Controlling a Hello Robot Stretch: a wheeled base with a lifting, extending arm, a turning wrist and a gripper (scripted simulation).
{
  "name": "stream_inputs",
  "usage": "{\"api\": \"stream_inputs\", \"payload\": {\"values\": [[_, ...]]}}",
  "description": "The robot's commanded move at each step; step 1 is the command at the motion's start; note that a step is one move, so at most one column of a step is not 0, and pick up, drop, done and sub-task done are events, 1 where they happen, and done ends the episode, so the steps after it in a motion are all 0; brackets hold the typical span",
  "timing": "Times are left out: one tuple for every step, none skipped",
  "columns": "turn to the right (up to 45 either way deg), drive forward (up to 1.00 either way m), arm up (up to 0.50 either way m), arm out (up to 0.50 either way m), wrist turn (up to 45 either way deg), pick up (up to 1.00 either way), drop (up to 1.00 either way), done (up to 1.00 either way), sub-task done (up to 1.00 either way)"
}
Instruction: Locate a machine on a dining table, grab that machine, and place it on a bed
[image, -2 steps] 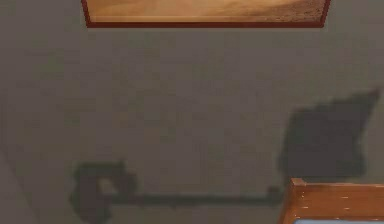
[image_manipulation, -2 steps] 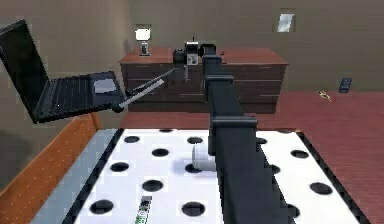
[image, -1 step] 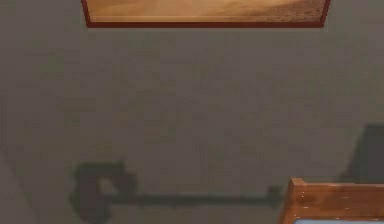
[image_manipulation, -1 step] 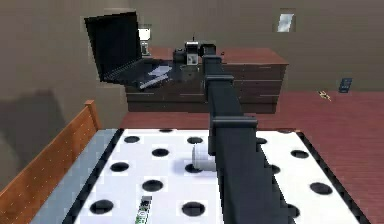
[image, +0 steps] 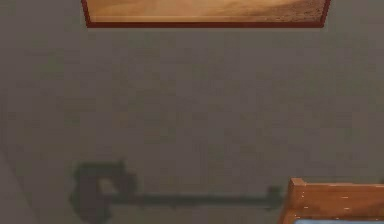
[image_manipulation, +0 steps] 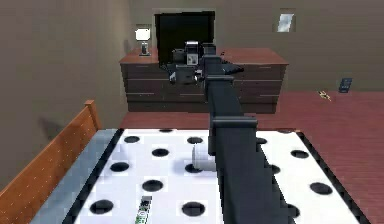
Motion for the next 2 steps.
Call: {"api": "stream_inputs", "payload": {"values": [[0.0, 0.0, -0.4, 0.0, 0.0, 0.0, 0.0, 0.0, 0.0], [0.0, 0.0, -0.32, 0.0, 0.0, 0.0, 0.0, 0.0, 0.0]]}}
